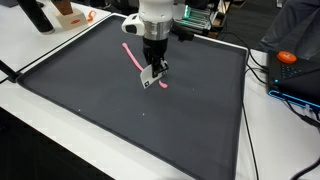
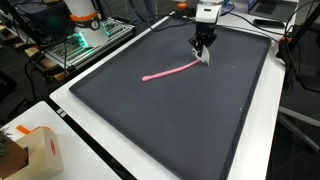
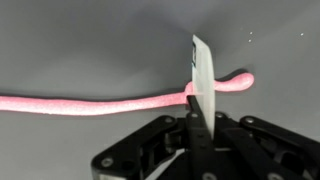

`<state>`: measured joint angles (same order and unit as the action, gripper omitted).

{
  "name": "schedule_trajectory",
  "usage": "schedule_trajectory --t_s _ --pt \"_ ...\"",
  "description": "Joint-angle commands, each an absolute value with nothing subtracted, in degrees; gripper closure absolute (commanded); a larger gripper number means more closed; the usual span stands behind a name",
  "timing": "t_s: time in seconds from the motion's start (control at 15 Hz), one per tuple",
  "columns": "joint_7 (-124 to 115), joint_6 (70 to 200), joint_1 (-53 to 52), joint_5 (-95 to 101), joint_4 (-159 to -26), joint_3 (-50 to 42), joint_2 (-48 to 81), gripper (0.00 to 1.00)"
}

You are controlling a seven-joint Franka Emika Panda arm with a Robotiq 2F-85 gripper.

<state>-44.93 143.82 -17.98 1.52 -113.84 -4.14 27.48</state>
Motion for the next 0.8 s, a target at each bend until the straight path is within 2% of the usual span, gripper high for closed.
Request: schedule_trajectory --t_s 0.0,0.73 --pt "-43.3 140.4 -15.3 1.5 -115.0 -3.4 31.7 0.99" --pt "-40.9 142.0 -15.2 0.7 -118.7 -0.8 23.5 0.99"
